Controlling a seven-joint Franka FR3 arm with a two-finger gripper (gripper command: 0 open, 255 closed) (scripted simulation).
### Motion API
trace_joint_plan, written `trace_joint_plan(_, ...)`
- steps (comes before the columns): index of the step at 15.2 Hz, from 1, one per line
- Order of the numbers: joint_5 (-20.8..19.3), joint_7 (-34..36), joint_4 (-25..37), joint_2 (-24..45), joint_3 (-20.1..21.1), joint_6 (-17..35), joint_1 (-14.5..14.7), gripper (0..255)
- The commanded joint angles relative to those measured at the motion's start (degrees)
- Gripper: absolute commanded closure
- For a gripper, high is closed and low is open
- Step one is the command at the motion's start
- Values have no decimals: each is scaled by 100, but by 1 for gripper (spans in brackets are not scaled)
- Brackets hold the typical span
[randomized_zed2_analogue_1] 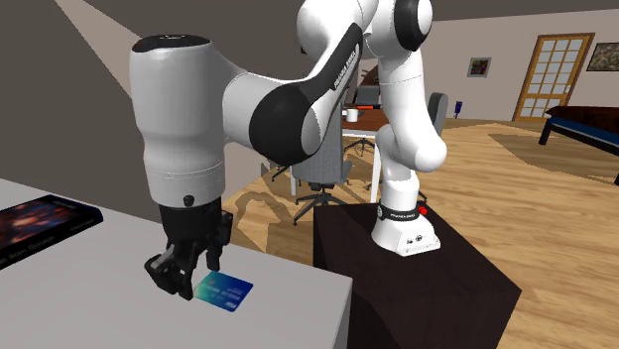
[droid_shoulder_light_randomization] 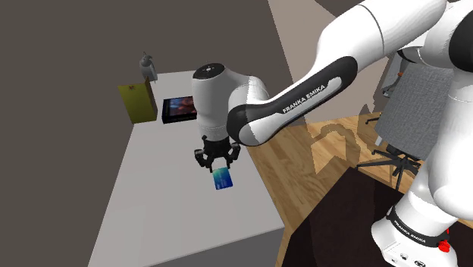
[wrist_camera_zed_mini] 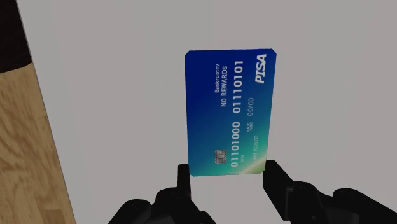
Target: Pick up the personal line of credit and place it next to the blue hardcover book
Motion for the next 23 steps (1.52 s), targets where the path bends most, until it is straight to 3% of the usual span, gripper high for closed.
trace_joint_plan(1,80,-71,74,-87,24,-141,-22,255)
trace_joint_plan(13,383,-351,579,-415,106,-887,-71,255)
trace_joint_plan(23,-155,-1154,2538,1034,-356,-1416,-222,255)
